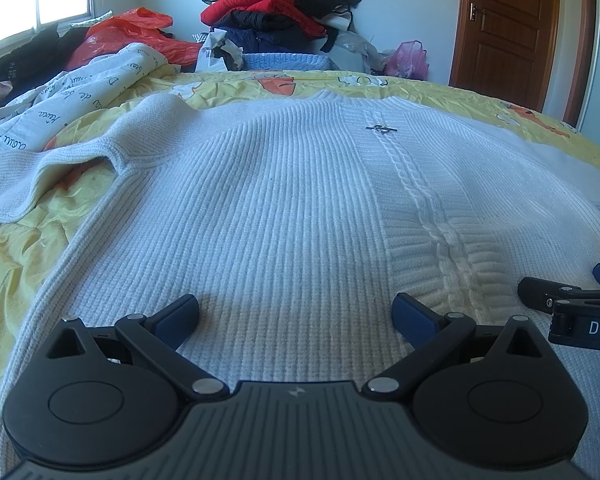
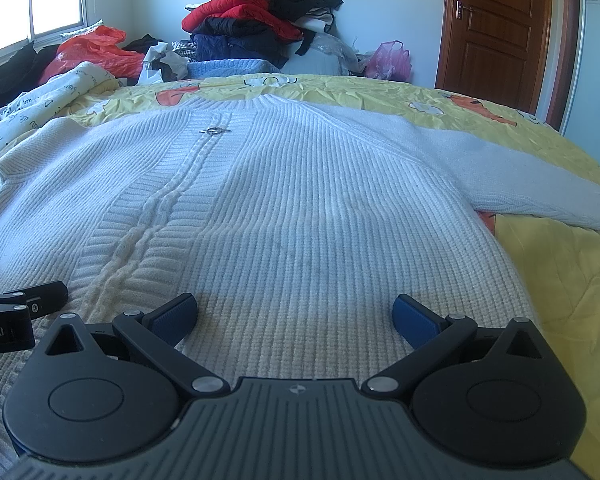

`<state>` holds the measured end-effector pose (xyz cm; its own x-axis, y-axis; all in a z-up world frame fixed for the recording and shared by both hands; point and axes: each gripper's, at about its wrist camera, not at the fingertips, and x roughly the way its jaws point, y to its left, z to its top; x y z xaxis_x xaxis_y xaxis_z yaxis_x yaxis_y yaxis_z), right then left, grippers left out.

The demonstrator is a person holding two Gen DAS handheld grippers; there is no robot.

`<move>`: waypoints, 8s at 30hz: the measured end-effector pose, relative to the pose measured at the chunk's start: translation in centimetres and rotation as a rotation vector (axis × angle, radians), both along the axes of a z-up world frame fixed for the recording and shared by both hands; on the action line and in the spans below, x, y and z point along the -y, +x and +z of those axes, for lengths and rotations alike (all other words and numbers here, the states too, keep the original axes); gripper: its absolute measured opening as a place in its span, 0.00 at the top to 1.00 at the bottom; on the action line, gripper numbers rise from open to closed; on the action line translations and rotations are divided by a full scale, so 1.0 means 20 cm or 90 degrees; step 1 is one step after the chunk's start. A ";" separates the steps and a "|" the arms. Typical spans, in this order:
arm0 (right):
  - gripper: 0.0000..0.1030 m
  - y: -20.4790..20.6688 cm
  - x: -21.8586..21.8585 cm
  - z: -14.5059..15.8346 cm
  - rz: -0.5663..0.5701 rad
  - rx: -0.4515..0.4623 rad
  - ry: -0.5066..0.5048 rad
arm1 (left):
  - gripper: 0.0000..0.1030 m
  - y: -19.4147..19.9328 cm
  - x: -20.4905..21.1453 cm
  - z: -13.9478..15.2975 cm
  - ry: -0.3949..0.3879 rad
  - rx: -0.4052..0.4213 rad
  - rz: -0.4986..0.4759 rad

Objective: Fold small clothes

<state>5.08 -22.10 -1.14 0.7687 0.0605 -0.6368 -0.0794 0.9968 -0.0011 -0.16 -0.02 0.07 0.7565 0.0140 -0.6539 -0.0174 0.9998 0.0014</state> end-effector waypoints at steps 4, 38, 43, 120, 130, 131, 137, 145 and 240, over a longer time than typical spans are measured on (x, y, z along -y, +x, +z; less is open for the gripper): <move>0.00 0.00 0.00 0.00 0.000 0.000 0.000 | 0.00 0.00 0.00 0.00 0.000 0.000 0.000; 0.00 0.08 0.88 0.28 -0.065 0.133 0.190 | 0.00 0.00 0.00 0.00 0.000 0.000 0.000; 0.06 0.13 1.63 0.29 -0.295 0.155 0.354 | 0.00 0.00 0.00 0.00 0.000 0.000 0.000; 0.30 0.17 0.50 -0.04 0.058 0.065 0.481 | 0.90 0.85 0.30 0.13 -0.268 -0.081 0.002; 0.30 0.17 0.49 -0.03 0.055 0.063 0.468 | 0.91 0.67 0.17 0.43 -0.138 0.094 -0.052; 0.30 0.17 0.49 -0.03 0.054 0.062 0.467 | 0.91 0.68 0.13 0.41 -0.128 0.089 -0.037; 0.30 0.18 0.48 -0.03 0.054 0.060 0.462 | 0.91 0.73 -0.09 0.23 -0.109 0.029 0.040; 0.27 0.18 0.45 0.01 0.054 0.058 0.418 | 0.88 0.68 -0.11 0.00 -0.088 0.067 0.039; 0.37 1.04 -0.01 0.10 0.166 -0.196 0.455 | 0.01 0.24 -0.42 -0.06 -0.324 0.106 0.008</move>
